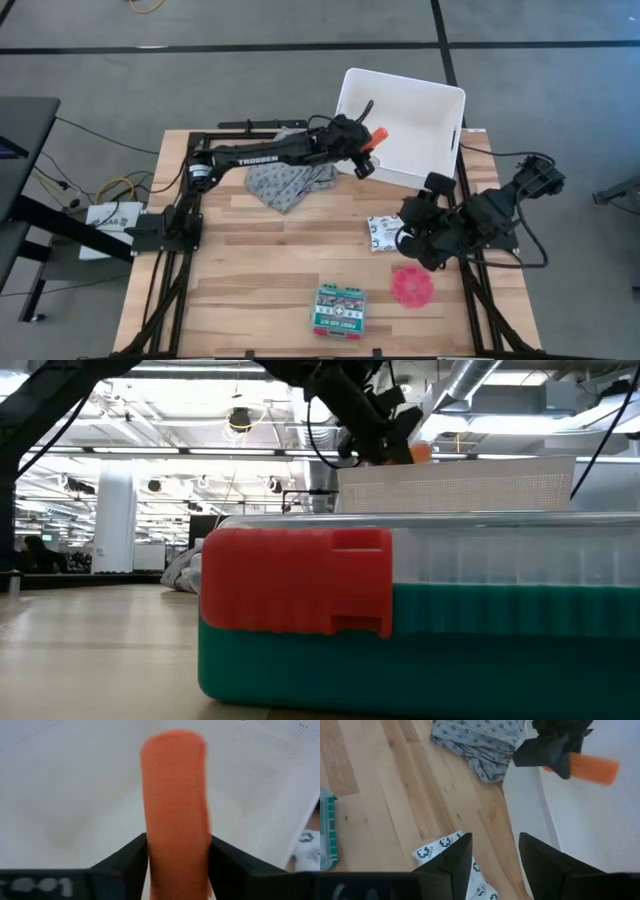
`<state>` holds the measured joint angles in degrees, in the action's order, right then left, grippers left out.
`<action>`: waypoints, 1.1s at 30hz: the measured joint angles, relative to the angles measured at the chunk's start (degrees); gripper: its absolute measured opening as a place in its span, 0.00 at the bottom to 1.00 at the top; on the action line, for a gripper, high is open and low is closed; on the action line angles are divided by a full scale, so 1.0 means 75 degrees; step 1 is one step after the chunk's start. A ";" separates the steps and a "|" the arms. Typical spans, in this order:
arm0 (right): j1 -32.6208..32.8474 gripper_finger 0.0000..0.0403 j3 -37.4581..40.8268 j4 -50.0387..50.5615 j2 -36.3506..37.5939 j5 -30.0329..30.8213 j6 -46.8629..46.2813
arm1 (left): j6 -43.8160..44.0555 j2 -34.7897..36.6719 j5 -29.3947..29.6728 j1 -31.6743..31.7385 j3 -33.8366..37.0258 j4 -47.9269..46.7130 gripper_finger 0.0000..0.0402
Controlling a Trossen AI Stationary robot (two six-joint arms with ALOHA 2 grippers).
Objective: Pick & place medical supplies in basket/bin
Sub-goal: Put the orange bandage in the white bin, then put the pink organizer in the white bin
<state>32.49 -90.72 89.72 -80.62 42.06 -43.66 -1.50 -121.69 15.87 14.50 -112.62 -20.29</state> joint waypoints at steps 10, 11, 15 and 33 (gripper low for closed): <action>-0.0197 0.38 0.0000 0.0025 0.0000 -0.0278 0.0003 | -0.0599 0.0015 0.0130 -0.0157 -0.1553 -0.0900 0.50; -0.0208 0.38 0.0000 0.0016 0.0000 -0.0399 0.0000 | -0.0584 0.0015 0.0132 -0.0189 -0.1828 -0.1221 0.50; -0.0216 0.38 0.0000 -0.0071 0.0000 -0.0856 0.0001 | -0.0341 0.0037 0.0122 -0.0358 -0.2976 -0.2664 0.48; 0.0096 0.36 0.0000 -0.0436 -0.0659 -0.1662 -0.1134 | -0.0054 0.0519 0.0182 -0.1657 -0.2853 -0.6314 0.40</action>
<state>33.21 -90.71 86.45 -85.56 29.60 -52.16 -1.91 -117.80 17.23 2.08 -134.02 -67.65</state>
